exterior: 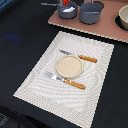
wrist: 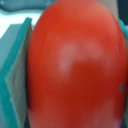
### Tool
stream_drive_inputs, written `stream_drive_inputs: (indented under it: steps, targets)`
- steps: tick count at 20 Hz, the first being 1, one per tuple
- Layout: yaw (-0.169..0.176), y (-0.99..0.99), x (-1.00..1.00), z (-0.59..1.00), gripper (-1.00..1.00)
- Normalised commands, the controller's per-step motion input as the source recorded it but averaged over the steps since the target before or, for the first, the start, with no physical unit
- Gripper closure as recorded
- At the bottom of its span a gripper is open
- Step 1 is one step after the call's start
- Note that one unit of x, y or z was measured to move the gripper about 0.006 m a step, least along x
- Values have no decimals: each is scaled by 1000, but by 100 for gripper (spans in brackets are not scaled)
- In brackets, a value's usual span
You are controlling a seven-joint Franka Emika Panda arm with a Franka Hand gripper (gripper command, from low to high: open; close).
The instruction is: Place the pan onto the stove and place the fish and sausage into the pan.
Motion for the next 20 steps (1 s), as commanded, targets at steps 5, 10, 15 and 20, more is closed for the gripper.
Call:
stream_drive_inputs:
  steps: [5, 10, 15, 20]
  targets:
    - [-24, 422, 191, -83, 100]
    - [-18, 301, 166, -42, -100]
    - [-2, 341, 119, -45, -100]
    - [-3, 341, 129, 223, -100]
